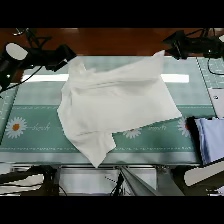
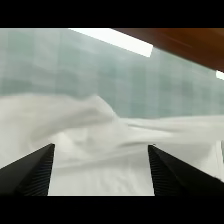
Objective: Fold the shirts.
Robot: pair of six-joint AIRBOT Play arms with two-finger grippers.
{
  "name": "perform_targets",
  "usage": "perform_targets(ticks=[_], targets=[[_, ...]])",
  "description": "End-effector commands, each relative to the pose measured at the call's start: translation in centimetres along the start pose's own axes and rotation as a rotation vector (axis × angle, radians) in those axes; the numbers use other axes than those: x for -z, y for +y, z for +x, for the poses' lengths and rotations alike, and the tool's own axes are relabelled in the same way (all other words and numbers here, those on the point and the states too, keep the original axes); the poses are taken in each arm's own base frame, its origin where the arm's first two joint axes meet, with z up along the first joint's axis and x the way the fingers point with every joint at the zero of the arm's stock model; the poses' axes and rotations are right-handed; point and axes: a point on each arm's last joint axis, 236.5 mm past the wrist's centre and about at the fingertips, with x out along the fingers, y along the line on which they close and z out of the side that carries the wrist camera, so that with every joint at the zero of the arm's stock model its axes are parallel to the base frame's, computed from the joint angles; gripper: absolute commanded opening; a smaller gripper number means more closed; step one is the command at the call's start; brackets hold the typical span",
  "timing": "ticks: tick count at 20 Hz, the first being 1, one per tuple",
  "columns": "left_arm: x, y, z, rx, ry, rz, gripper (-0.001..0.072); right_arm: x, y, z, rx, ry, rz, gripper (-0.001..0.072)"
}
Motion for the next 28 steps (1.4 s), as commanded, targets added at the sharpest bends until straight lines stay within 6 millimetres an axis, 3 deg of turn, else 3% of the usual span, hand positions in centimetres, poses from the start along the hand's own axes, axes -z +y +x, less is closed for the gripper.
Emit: perform_targets(ticks=[1,3,6,7,8,10,12,15,17,20,28], targets=[[4.7,1.4,-1.9,0.005,0.266,0.034,0.0705,-0.1,-0.4,-0.8,-0.087,0.044,0.091,0.0626],[7.8,4.8,-5.3,-0.052,0.441,0.091,0.0705,1.2,-2.2,-5.0,-0.043,0.133,0.059,0.0624],[11.7,10.0,-10.1,-0.16,0.535,0.02,0.0706,4.3,-9.2,-13.0,0.315,0.278,-0.1,0.0622],[13.5,11.3,-11.5,-0.172,0.538,-0.022,0.0705,3.9,-10.8,-15.3,0.415,0.223,-0.085,0.0622],[15.5,12.4,-12.5,-0.185,0.542,-0.065,0.0705,3.4,-11.0,-16.4,0.418,0.138,-0.047,0.0622],[20.7,14.2,-14.0,-0.213,0.58,-0.203,0.0704,5.3,-11.6,-16.8,0.412,0.052,0.011,0.0621],[25.9,15.1,-14.4,-0.227,0.608,-0.278,0.0703,10.4,-12.2,-15.7,0.406,0.081,0.019,0.0621],[29.9,15.9,-13.6,-0.237,0.564,-0.335,0.0703,17.8,-11.4,-13.4,0.311,0.131,0.059,0.0621],[31.6,15.6,-12.9,-0.208,0.577,-0.39,0.0703,20.3,-9.5,-12.5,0.206,0.121,0.112,0.062],[31.8,14.3,-10.9,-0.118,0.505,-0.493,0.0702,21.5,-7.2,-12.3,0.107,0.099,0.118,0.062],[32.7,13.7,-8.4,-0.062,0.424,-0.508,0.0701,21.8,-6.7,-12.5,0.099,0.109,0.12,0.062]])
